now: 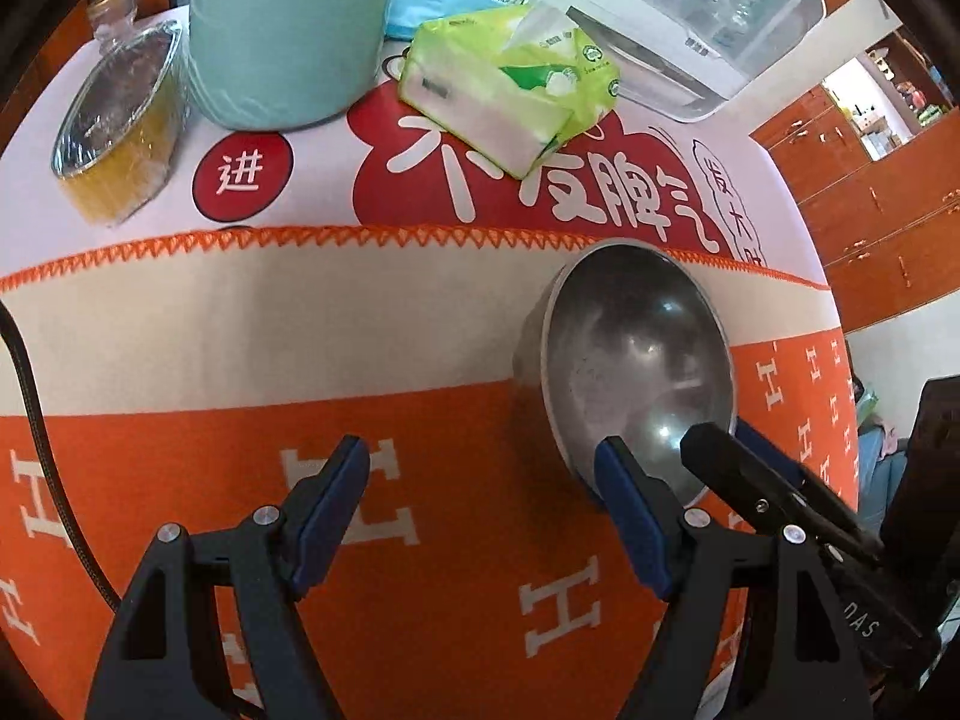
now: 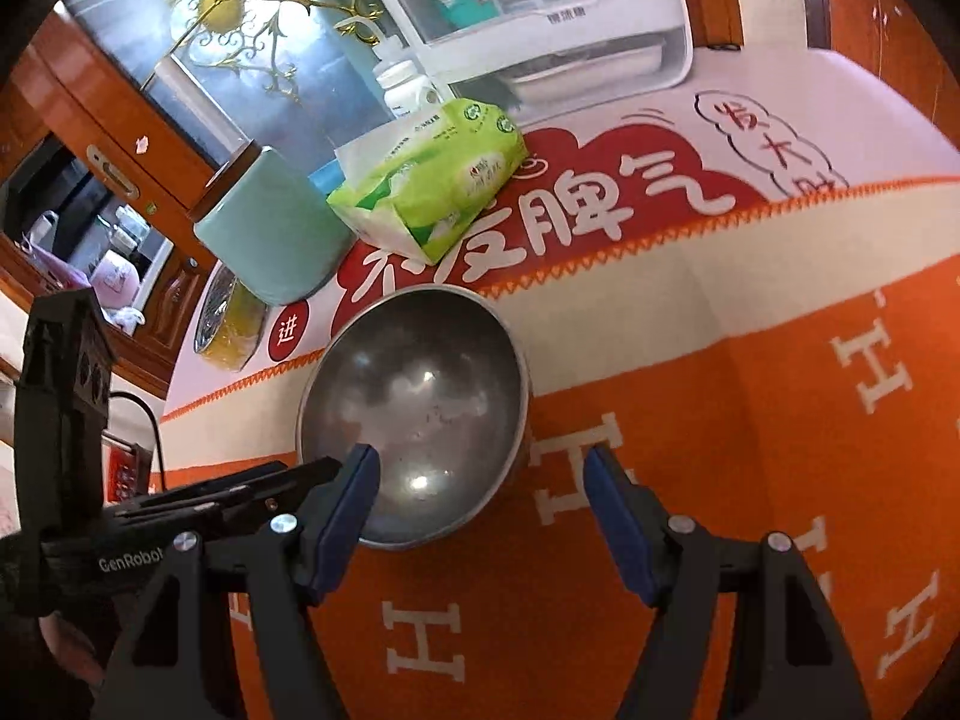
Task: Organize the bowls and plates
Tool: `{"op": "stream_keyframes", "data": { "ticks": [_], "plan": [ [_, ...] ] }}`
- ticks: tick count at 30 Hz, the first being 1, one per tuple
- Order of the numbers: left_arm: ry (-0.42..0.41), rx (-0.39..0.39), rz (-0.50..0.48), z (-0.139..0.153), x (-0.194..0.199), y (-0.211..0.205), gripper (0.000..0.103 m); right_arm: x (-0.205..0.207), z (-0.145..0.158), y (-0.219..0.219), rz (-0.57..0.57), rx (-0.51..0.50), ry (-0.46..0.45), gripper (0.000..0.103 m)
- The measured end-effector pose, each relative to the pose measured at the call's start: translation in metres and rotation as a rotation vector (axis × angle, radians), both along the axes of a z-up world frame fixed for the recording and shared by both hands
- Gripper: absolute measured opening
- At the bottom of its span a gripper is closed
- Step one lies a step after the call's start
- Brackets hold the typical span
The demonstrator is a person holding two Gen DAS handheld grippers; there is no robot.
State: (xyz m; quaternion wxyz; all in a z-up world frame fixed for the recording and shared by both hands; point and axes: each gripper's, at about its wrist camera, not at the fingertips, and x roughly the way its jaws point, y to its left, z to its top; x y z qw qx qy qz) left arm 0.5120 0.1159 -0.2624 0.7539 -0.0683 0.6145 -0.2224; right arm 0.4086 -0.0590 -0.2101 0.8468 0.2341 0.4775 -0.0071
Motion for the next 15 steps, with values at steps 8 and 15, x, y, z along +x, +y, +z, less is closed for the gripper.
{"op": "stream_keyframes", "data": {
  "ticks": [8, 15],
  "plan": [
    [0.044, -0.067, 0.009, -0.013, 0.003, -0.001, 0.071, -0.003, -0.013, -0.006, -0.044, 0.064, 0.004, 0.062],
    [0.074, -0.099, -0.010, -0.018, -0.005, -0.006, 0.040, -0.004, -0.021, -0.005, -0.050, 0.115, 0.030, 0.036]
  ]
}}
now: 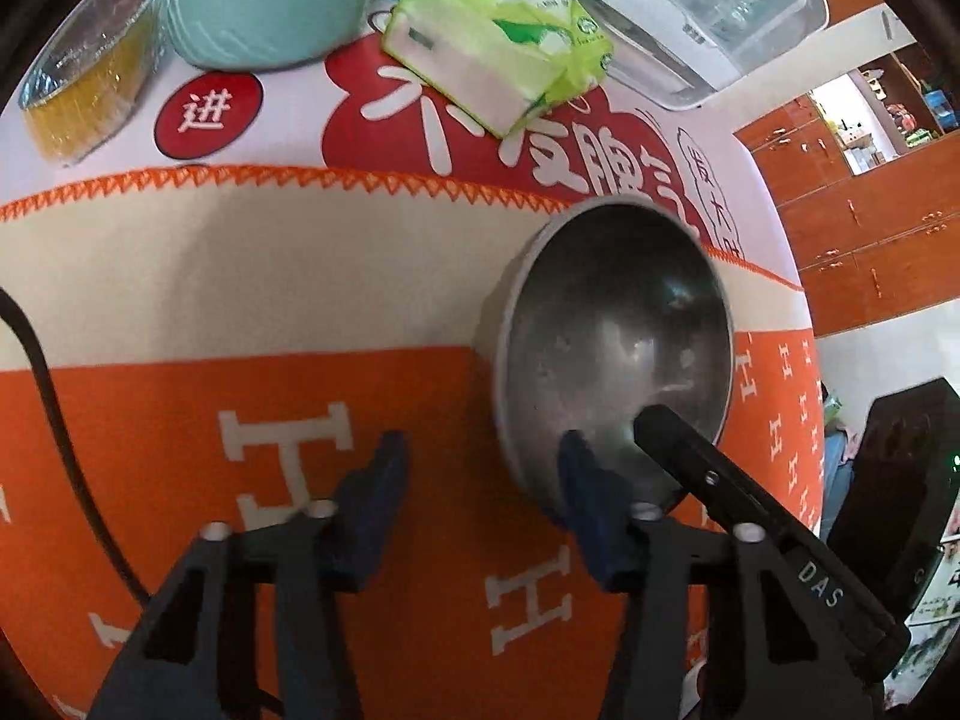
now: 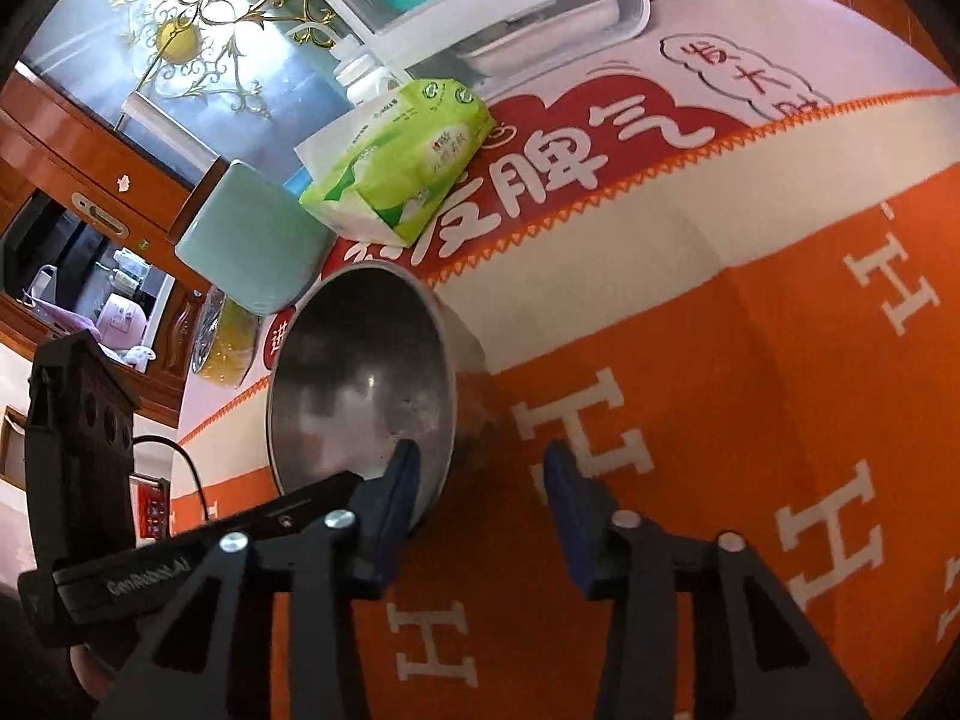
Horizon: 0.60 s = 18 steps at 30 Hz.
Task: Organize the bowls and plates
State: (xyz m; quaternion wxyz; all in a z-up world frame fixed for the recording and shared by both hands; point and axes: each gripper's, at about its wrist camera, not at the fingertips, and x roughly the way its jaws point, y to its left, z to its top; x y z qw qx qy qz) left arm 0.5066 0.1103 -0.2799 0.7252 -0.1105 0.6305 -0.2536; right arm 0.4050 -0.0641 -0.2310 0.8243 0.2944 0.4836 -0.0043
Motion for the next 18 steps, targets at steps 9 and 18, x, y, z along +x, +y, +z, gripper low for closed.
{"op": "stream_keyframes", "data": {
  "ticks": [9, 18],
  "plan": [
    [0.007, 0.003, -0.009, -0.003, -0.014, 0.000, 0.015, -0.004, 0.000, 0.006, 0.021, 0.021, 0.012, 0.014],
    [0.029, 0.025, -0.031, 0.000, -0.039, 0.004, 0.015, -0.027, 0.000, 0.012, 0.017, 0.037, 0.059, 0.012]
  ]
}}
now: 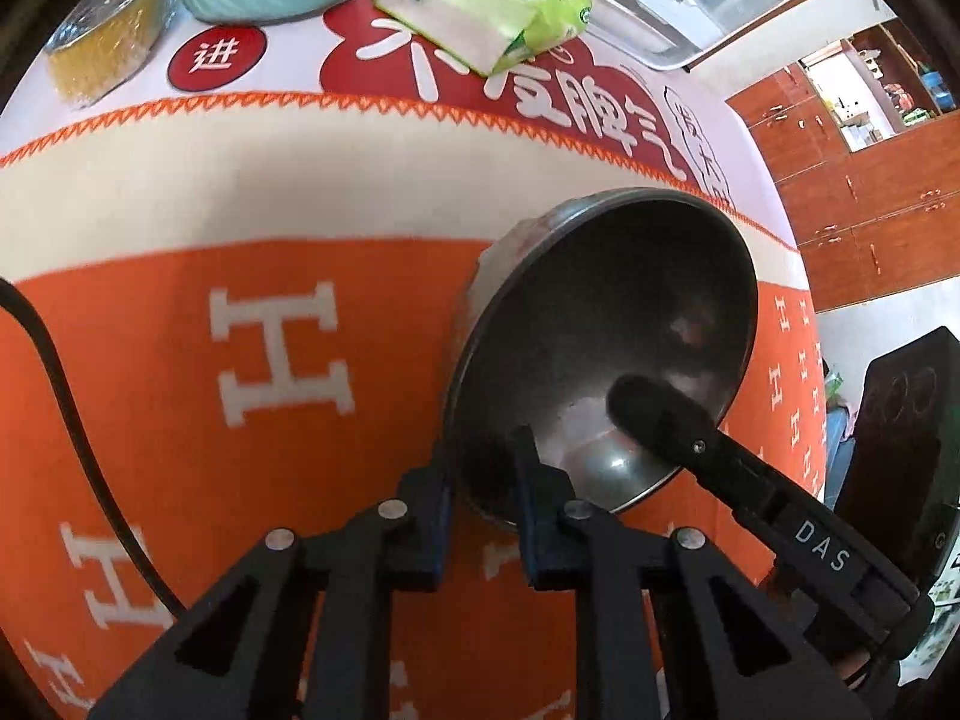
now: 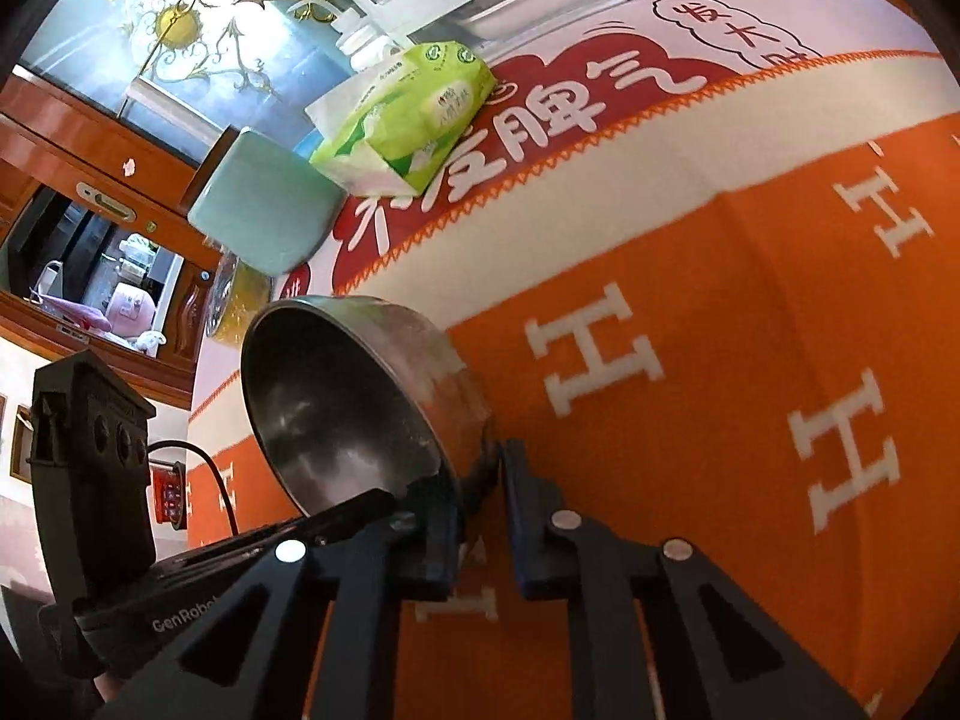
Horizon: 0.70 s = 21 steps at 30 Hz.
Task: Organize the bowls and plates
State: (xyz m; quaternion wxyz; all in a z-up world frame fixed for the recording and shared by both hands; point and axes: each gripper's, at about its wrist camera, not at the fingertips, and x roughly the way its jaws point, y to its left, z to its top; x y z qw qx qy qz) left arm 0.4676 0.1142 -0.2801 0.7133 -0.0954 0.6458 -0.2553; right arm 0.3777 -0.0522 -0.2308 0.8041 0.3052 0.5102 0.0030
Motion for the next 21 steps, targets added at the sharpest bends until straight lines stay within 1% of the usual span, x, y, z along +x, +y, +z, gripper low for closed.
{"op": "stream_keyframes", "data": {
  "ticks": [4, 9, 16, 21],
  "plan": [
    [0.015, 0.019, -0.010, 0.002, -0.015, 0.003, 0.015, -0.017, 0.002, 0.005, -0.001, 0.012, 0.030, 0.012],
    [0.016, 0.036, -0.008, 0.011, -0.041, 0.009, 0.015, -0.039, 0.009, 0.012, 0.005, 0.019, 0.040, 0.012],
    [-0.001, 0.042, 0.021, 0.030, -0.076, 0.023, 0.015, -0.072, 0.027, 0.023, 0.029, 0.011, 0.025, 0.012],
    [-0.038, 0.046, 0.014, 0.050, -0.106, 0.029, 0.015, -0.097, 0.042, 0.028, 0.045, 0.006, -0.011, 0.012]
  ]
}}
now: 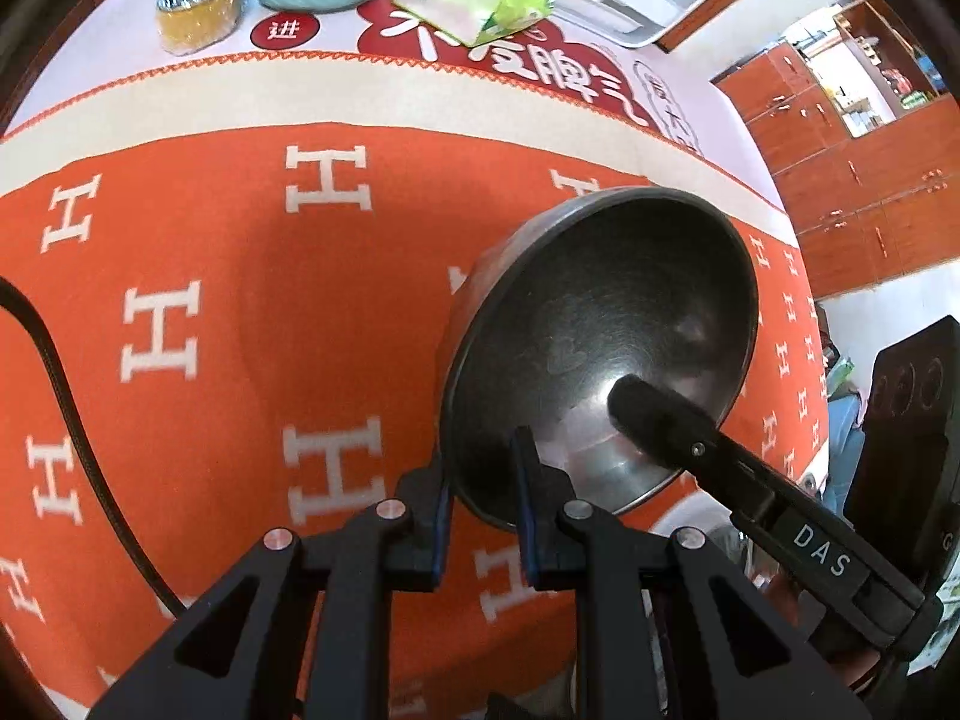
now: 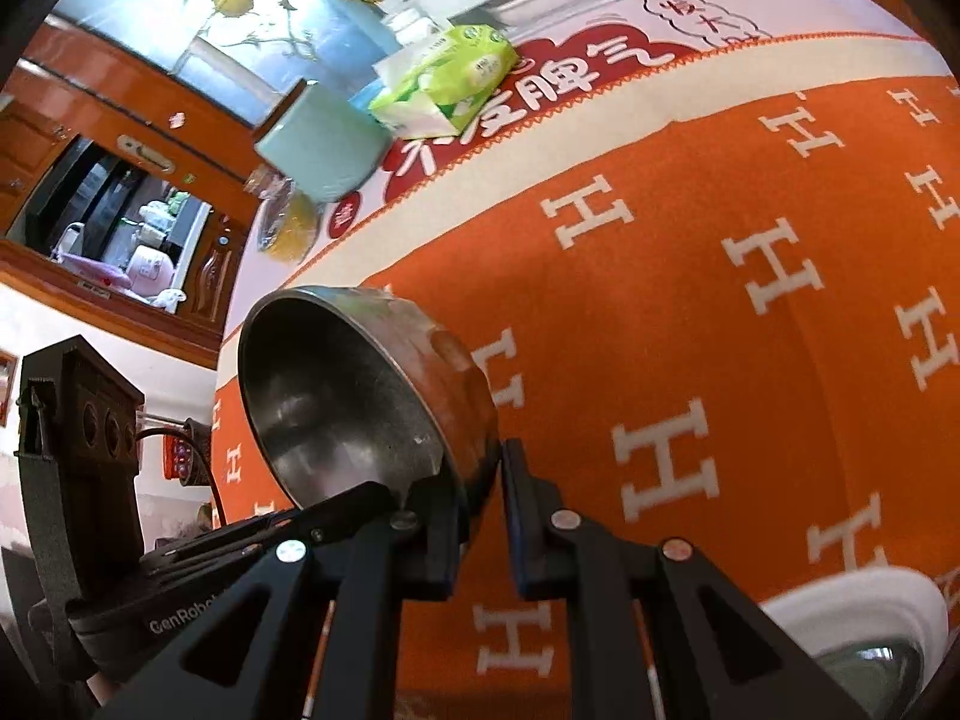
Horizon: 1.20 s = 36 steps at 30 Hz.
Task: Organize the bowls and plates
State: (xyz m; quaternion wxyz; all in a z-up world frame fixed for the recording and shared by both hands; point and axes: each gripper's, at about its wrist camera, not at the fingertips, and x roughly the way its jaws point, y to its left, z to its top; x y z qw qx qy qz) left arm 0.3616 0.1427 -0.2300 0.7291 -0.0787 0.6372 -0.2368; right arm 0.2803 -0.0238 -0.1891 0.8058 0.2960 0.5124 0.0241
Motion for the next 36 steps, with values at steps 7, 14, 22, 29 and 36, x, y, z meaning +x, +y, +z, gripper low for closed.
{"op": "stream_keyframes", "data": {
  "ticks": [7, 14, 22, 29, 36],
  "plan": [
    [-0.027, -0.024, 0.018, 0.020, -0.038, 0.007, 0.015, -0.038, 0.019, 0.004, 0.013, -0.010, -0.055, 0.012],
    [-0.052, -0.088, 0.018, 0.038, -0.074, 0.013, 0.017, -0.067, 0.041, 0.003, 0.020, -0.053, -0.120, 0.012],
    [-0.081, -0.162, 0.019, 0.053, -0.105, 0.009, 0.017, -0.102, 0.062, 0.001, 0.026, -0.115, -0.192, 0.012],
    [-0.078, -0.243, -0.023, 0.059, -0.126, -0.011, 0.017, -0.138, 0.080, -0.013, -0.007, -0.190, -0.256, 0.012],
    [-0.082, -0.283, -0.127, 0.066, -0.142, -0.049, 0.017, -0.178, 0.089, -0.037, -0.091, -0.269, -0.293, 0.012]
  ]
}}
